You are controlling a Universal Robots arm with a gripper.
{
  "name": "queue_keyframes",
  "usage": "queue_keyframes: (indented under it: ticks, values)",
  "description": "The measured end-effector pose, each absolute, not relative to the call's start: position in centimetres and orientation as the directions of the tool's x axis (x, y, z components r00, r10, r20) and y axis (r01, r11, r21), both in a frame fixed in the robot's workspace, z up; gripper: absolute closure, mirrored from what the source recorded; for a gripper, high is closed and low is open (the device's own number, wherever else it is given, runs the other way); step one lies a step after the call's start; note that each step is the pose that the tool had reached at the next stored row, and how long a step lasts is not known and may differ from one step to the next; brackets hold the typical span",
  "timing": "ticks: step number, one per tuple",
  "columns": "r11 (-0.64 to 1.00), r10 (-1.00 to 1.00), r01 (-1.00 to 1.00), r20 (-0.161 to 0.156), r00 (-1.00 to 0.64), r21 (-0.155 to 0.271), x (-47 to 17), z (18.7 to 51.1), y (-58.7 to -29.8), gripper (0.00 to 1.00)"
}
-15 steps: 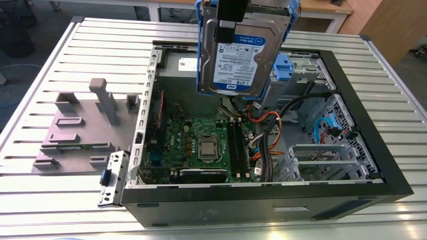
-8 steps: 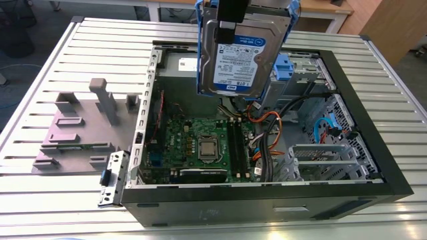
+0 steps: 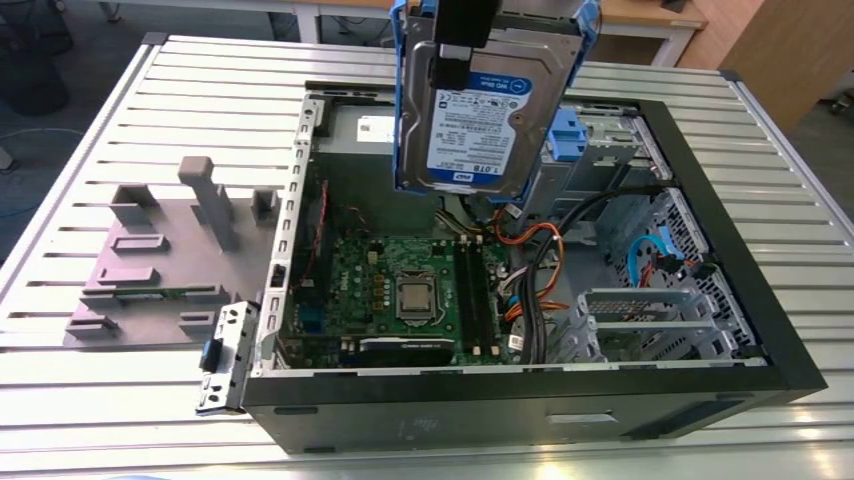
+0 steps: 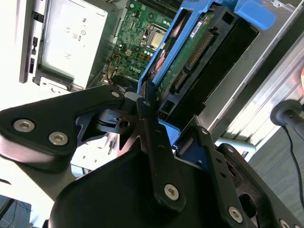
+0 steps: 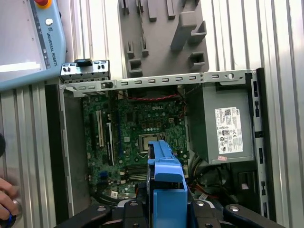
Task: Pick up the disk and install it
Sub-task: 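Pick up the disk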
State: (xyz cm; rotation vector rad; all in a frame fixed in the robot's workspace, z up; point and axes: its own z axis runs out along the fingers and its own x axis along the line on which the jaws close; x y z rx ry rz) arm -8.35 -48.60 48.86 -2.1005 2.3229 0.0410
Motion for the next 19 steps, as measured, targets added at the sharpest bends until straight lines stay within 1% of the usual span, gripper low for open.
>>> queue_keyframes:
  ticks: [19]
  values:
    - [0.100, -0.995, -0.995, -0.025, -0.100, 0.013, -8.35, 48.85, -49.06, 0.64]
